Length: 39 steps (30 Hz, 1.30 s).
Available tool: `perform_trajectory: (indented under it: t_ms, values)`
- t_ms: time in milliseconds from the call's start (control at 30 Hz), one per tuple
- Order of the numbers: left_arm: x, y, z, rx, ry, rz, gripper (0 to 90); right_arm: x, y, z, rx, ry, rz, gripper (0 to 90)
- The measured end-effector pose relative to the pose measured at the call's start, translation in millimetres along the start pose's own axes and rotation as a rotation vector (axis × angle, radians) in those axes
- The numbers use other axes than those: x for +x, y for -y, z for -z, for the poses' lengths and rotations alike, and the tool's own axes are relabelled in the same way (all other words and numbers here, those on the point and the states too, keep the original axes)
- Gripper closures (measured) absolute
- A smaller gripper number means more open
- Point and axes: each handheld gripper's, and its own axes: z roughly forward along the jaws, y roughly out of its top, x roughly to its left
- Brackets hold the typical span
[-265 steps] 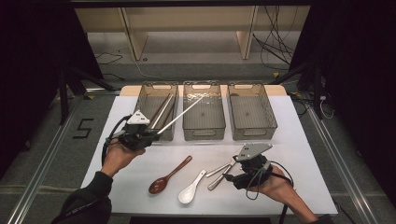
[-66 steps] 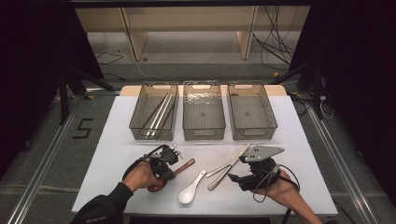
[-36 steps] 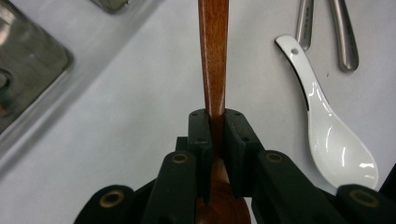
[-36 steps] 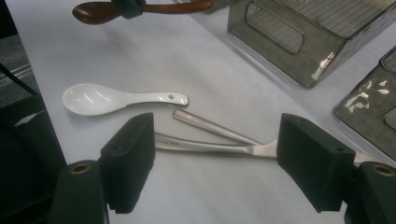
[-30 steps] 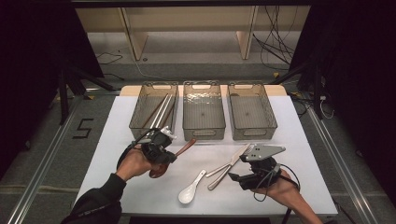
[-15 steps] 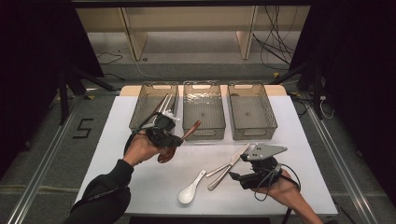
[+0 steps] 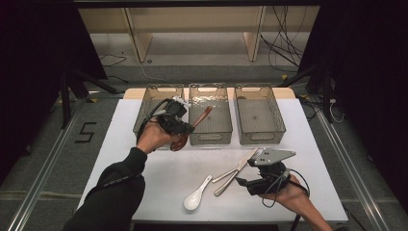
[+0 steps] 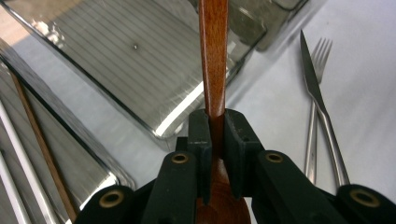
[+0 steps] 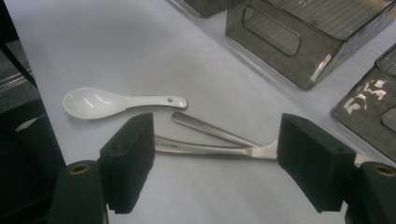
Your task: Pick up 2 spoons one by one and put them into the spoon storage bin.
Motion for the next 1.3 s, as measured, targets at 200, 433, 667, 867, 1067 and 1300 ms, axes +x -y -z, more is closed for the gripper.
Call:
perform_trajectory:
  t_ms: [200, 433, 667, 867, 1067, 1300]
  values:
    - [4.8, -18.4, -4.8, -0.017, -0.008, 0.017, 81.4, -0.7, 0.2, 0.4, -0.001, -0.001, -0.003, 28.7]
    - [9.2, -36.3, -12.2, -0.039, -0.021, 0.028, 81.4, -1.1, 0.4, 0.4, -0.002, -0.004, -0.004, 28.7]
    - [11.8, -45.6, -22.8, -0.047, -0.024, 0.04, 81.4, -1.2, 0.4, 0.9, -0.004, -0.005, -0.003, 28.8]
    - [17.8, -50.7, -28.4, -0.059, -0.031, 0.051, 81.3, -1.4, 0.5, 0.5, -0.003, -0.006, -0.003, 28.7]
    - [20.7, -54.2, -35.2, -0.07, -0.043, 0.065, 81.3, -1.2, 0.3, 0.3, -0.002, -0.005, -0.001, 28.7]
    - [24.8, -57.4, -42.0, -0.082, -0.042, 0.082, 81.3, -1.2, 0.4, 0.5, -0.002, -0.005, 0.0, 28.8]
